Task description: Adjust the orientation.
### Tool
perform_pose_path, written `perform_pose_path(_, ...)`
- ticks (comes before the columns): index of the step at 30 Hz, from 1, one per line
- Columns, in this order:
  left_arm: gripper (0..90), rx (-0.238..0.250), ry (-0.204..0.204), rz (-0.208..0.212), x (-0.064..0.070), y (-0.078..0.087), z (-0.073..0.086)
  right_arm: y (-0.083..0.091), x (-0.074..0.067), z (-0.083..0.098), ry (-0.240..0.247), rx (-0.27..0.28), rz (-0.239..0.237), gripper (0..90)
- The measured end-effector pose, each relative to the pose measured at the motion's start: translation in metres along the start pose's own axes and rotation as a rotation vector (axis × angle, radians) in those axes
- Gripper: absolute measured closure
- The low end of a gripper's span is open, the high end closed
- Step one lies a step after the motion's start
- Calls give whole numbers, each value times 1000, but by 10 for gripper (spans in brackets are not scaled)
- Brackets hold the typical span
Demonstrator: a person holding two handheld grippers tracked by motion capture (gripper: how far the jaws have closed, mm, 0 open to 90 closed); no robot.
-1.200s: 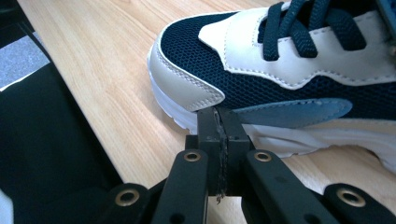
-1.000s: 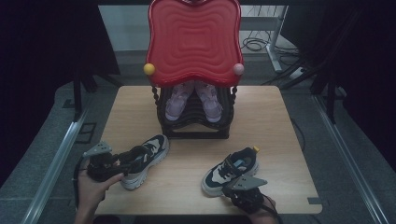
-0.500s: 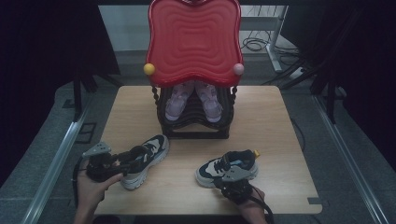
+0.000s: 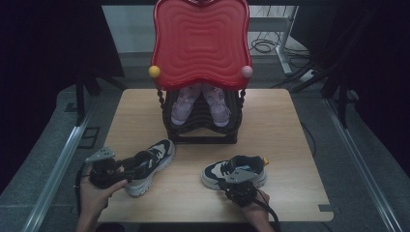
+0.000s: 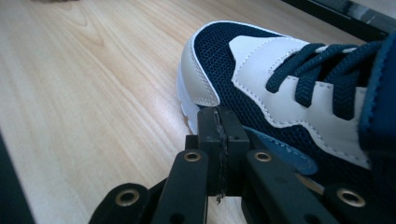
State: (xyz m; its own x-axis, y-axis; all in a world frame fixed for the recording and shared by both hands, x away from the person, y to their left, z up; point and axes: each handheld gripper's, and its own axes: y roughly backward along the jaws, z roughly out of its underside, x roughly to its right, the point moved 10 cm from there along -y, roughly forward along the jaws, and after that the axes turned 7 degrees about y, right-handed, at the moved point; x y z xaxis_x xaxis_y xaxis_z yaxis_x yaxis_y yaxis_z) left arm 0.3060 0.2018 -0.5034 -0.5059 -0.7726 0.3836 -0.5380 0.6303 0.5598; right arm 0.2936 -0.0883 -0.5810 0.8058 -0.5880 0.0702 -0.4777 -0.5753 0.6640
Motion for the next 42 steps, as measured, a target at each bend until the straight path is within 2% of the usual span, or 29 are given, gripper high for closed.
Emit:
perform_pose_path(8,401,-2,2,-1,-1,0,0,-10,3,-8,-8,5,36,896)
perform_pose_path(32,401,1,5,-2,-3,2,0,-32,7,-17,-15,18,81,896)
perform_pose_path(36,401,1,7,-4,-4,2,1,-19,5,-24,-16,58,73,896)
perform_pose_path(39,400,3,8,-4,-5,3,0,3,9,-36,-20,111,86,896)
perform_pose_path(42,401,3,5,-4,-4,4,0,27,19,-46,-26,164,121,896)
